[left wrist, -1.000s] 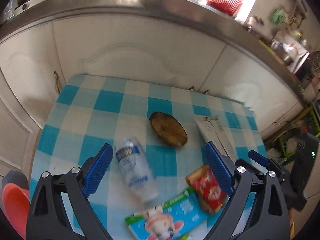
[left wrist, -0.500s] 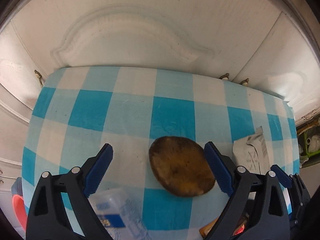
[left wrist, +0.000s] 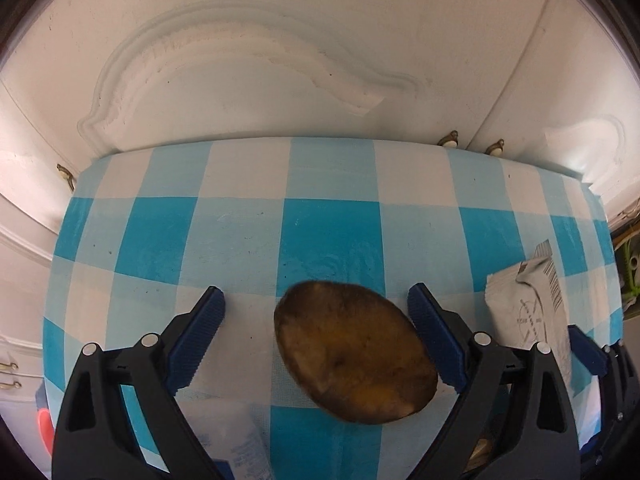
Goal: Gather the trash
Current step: 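Grasp the brown round disc with the left gripper while right gripper grasps white paper packet, then lift and carry the disc and paper packet with both grippers to the red bucket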
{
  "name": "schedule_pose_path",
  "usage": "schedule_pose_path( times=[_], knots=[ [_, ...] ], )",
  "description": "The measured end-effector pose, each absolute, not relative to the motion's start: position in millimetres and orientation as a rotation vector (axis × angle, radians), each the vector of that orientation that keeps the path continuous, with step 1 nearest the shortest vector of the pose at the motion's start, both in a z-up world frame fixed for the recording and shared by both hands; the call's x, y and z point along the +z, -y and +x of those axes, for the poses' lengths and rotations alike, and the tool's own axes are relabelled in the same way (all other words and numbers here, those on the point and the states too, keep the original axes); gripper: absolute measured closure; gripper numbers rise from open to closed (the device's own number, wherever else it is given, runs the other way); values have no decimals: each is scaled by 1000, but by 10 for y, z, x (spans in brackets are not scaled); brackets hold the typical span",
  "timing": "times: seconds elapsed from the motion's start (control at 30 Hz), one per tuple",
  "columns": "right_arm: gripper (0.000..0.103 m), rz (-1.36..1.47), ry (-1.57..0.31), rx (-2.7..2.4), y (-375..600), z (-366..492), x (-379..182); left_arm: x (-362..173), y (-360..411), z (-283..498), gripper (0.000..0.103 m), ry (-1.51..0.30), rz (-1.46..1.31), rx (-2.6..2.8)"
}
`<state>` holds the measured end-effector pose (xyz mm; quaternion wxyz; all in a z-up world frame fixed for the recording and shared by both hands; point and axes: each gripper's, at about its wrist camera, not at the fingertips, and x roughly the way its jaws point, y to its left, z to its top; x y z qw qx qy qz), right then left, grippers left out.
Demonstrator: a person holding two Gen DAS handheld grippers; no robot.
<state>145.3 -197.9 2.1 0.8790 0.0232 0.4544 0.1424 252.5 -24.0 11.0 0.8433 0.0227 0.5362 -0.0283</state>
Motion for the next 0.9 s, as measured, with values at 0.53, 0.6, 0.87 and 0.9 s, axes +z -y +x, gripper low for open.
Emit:
schedule_pose_path(
  times=[0.53,0.6,0.87,0.9],
  knots=[
    [24,63,-924,325,1968,1176,69,196,417,2153,41,-1080,38,-132],
    [24,65,-931,324,1957,1111,75,201,429,2060,42,-1081,38,-145],
    [25,105,-927,307,1979,711,100,187,338,1616,42,-1076,28,-195],
    [25,111,-927,306,1980,650,104,188,336,1570,42,-1075,28,-201]
  ],
)
